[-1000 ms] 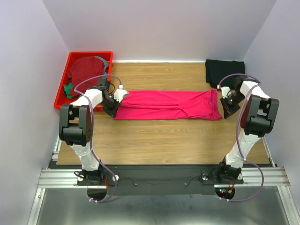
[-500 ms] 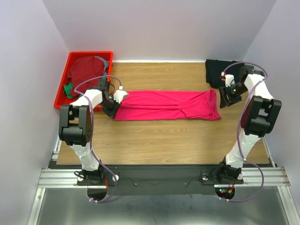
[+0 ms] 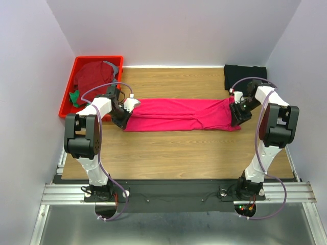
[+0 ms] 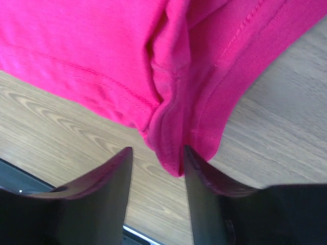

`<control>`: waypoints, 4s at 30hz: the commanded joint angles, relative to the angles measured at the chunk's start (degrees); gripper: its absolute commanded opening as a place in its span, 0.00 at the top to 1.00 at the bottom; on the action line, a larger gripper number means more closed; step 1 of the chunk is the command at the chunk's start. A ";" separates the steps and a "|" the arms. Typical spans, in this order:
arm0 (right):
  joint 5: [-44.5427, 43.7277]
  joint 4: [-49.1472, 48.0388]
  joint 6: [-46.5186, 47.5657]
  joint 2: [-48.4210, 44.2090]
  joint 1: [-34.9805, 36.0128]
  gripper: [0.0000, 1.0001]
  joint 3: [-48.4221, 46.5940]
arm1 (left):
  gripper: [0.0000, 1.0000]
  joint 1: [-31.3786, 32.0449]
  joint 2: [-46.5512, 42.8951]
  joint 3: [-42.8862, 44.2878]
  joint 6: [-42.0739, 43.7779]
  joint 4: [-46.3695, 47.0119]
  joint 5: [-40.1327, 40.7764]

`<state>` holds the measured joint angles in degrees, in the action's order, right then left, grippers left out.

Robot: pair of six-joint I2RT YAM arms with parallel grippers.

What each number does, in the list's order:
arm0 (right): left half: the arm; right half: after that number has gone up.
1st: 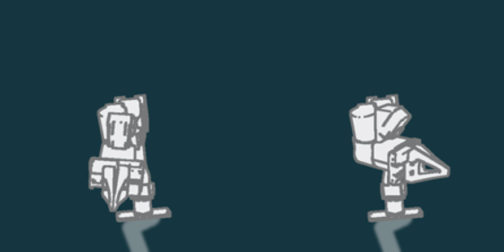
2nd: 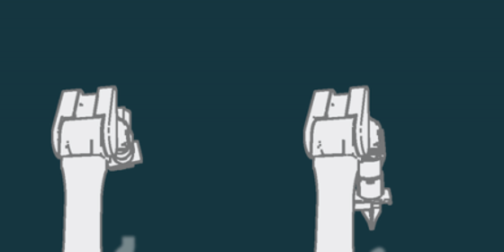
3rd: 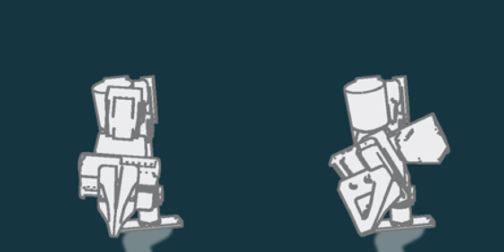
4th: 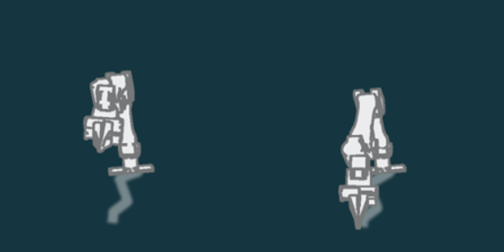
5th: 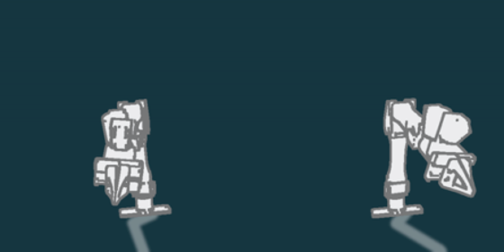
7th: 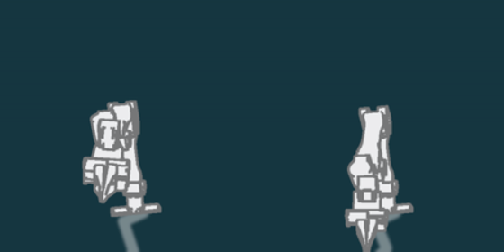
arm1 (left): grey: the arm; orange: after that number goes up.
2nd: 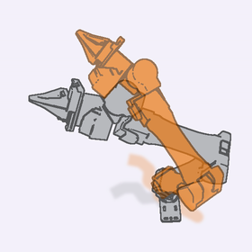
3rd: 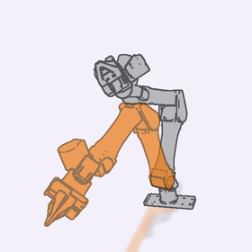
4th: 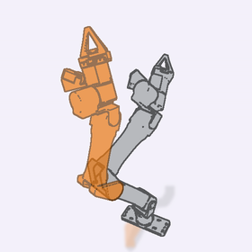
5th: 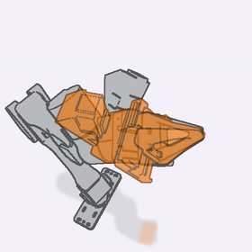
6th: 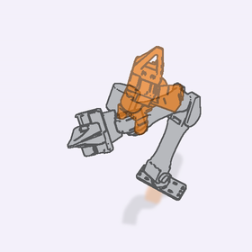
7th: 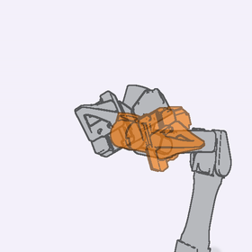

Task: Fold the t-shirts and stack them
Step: Fold the tshirt

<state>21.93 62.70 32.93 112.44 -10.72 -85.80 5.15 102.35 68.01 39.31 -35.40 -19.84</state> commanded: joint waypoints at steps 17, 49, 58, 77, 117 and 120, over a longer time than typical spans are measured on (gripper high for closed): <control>-12.52 -1.88 7.32 -4.25 -4.39 1.00 3.44 | 1.00 -0.23 -3.64 -1.30 2.70 -2.92 0.24; 1.00 13.24 6.72 -7.86 -4.48 0.46 -2.89 | 0.35 0.30 -18.14 1.60 9.04 -6.37 -15.40; 5.31 10.52 0.48 -3.90 -3.17 0.52 0.89 | 0.37 15.14 -17.80 -1.30 2.62 9.54 -17.25; 0.31 1.82 -3.22 -2.49 -2.37 0.51 9.86 | 0.39 30.18 -11.82 -1.12 -10.74 25.55 -15.59; 34.75 5.16 -15.52 15.78 -2.37 0.99 -20.45 | 0.43 6.90 -13.84 -0.86 -13.03 15.45 -14.00; 36.86 3.15 -17.19 17.89 -2.37 1.00 -21.95 | 0.43 6.02 -12.88 -0.51 -13.03 14.66 -12.69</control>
<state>52.18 69.41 19.75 129.51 -13.41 -104.29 12.47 88.42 64.66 26.61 -19.11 -33.71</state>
